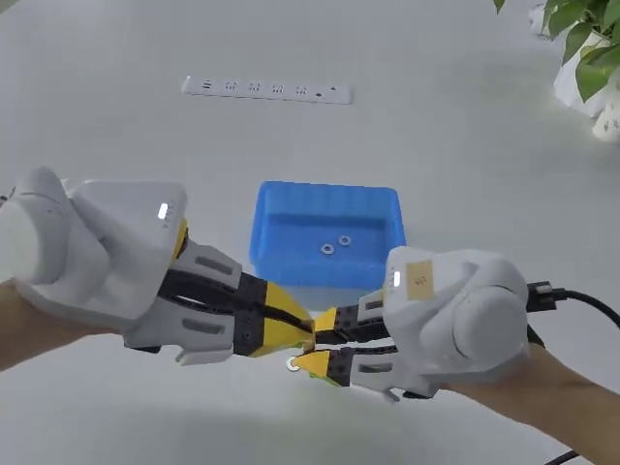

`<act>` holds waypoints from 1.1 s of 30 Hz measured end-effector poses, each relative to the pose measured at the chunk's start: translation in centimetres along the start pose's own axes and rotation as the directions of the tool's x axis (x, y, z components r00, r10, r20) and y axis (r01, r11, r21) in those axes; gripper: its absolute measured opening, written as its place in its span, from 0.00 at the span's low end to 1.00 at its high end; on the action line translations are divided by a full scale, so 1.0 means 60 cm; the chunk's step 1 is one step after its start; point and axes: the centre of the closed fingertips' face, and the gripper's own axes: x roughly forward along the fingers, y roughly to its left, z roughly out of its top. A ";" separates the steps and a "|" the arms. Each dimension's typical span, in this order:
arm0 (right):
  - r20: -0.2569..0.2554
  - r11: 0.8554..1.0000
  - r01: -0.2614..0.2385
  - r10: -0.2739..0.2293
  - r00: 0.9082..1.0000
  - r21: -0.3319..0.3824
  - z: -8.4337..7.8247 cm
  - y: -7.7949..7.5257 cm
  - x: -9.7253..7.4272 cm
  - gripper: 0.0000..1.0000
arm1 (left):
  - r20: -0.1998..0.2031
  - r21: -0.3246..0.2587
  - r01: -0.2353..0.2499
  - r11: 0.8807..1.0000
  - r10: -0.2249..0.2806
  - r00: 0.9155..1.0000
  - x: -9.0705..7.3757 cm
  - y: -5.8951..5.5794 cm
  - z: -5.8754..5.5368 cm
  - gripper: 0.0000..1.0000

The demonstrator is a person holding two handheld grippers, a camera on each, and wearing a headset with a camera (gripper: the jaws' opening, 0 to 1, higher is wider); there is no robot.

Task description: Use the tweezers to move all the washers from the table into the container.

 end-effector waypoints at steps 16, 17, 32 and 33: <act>0.010 1.000 0.000 0.000 1.000 0.013 0.000 -0.001 0.001 0.12 | 0.007 -0.004 0.005 1.000 -0.005 1.000 0.004 0.000 0.003 0.06; 0.015 1.000 -0.002 0.002 1.000 0.018 0.002 -0.002 0.000 0.12 | 0.009 -0.004 0.005 1.000 -0.005 1.000 0.004 0.001 0.004 0.06; 0.012 1.000 0.012 -0.012 1.000 0.028 -0.002 -0.011 -0.006 0.12 | 0.022 -0.008 -0.004 1.000 0.004 1.000 0.007 0.007 0.007 0.06; 0.013 1.000 0.012 -0.012 1.000 0.029 -0.003 -0.011 -0.006 0.12 | 0.021 -0.010 -0.004 1.000 0.004 1.000 0.007 0.008 0.007 0.06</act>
